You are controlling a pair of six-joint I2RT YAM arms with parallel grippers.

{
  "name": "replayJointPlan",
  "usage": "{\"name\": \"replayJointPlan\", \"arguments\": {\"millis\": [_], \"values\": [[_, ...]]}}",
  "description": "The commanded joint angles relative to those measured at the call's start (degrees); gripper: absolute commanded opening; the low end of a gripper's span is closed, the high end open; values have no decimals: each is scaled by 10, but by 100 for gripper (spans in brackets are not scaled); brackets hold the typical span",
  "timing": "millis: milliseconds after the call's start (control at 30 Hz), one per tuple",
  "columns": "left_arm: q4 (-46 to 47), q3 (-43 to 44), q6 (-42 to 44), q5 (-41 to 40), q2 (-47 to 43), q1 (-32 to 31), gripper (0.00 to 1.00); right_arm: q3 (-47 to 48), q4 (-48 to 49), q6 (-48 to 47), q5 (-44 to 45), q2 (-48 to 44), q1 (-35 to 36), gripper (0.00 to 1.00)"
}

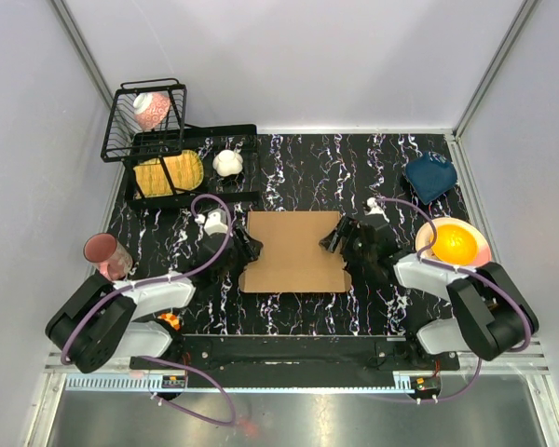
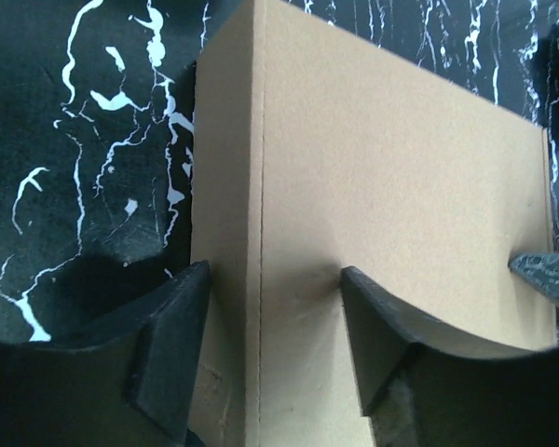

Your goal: Fold the paper box

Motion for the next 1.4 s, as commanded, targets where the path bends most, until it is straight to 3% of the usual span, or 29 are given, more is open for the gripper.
{"name": "replayJointPlan", "arguments": {"millis": [0, 267, 600, 667, 733, 767, 800, 867, 900, 1000, 1233, 1367], "values": [[-81, -17, -4, -1, -22, 4, 66, 18, -15, -21, -12, 47, 4, 80], [-153, -11, 11, -44, -132, 28, 82, 29, -94, -30, 36, -52, 4, 92], [-219, -17, -35, -73, -252, 45, 83, 29, -220, -52, 105, -224, -4, 95], [-204, -42, -60, -65, -268, 55, 74, 14, -213, -40, 105, -244, -14, 90], [-182, -69, -72, -44, -280, 72, 63, -3, -192, -29, 86, -242, -28, 69], [-155, -77, -81, -34, -282, 78, 58, -7, -184, -26, 75, -231, -32, 55], [-142, -85, -83, -23, -278, 91, 45, -10, -177, -23, 64, -224, -34, 32], [-112, -97, -89, 9, -269, 103, 35, -13, -163, -16, 57, -207, -37, 9], [-102, -99, -89, 18, -256, 113, 23, -18, -158, -10, 59, -201, -38, 0], [-71, -100, -92, 44, -211, 129, 12, -40, -114, -10, 49, -176, -52, 0], [44, -102, -100, 123, -122, 147, 0, -62, -12, -1, -14, -108, -64, 0], [78, -94, -95, 147, -93, 147, 0, -57, 10, -6, -41, -82, -64, 0]]}}
